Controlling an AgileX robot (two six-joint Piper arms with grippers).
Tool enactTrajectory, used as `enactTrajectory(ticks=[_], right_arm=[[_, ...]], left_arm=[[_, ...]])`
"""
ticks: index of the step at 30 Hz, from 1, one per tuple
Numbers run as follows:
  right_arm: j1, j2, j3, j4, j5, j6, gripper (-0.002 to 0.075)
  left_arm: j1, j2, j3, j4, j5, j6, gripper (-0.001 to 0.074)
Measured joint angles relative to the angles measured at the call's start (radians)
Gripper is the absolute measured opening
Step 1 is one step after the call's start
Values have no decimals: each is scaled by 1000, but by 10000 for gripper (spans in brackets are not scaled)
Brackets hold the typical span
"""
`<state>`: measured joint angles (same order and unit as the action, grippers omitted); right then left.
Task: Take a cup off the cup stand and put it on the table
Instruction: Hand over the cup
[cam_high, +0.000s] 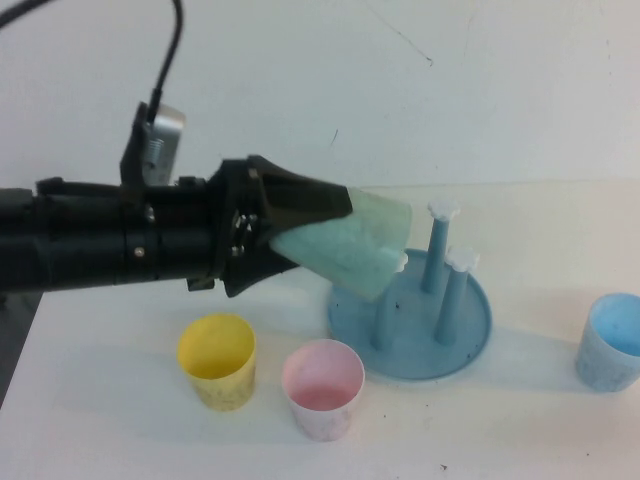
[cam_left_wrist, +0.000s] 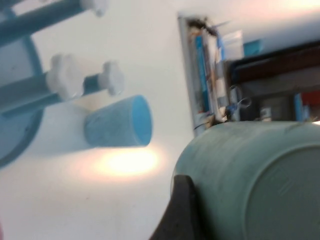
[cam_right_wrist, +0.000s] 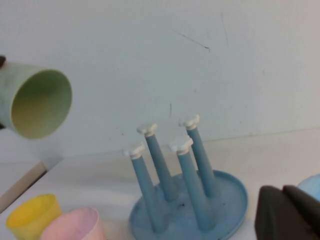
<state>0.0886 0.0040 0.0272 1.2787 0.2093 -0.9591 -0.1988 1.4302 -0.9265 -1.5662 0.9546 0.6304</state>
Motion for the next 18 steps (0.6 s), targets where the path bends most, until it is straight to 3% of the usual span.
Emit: enactTrajectory(ticks=[5,9,13,18], right_arm=[[0,131,-14,346,46,-523,-1],[0,325,-125,411,203,-839,-1],[0,574,-263,415,360,-992,11],[0,948,-461,415,621,-1073,124]], left_arm=[[24,2,0,-94,-5,1,572],[26,10,-2,-101,-18,-84,572],[26,26,-2,-103,-27,-227,572],[26,41,-2,-105,-25,-409,572]])
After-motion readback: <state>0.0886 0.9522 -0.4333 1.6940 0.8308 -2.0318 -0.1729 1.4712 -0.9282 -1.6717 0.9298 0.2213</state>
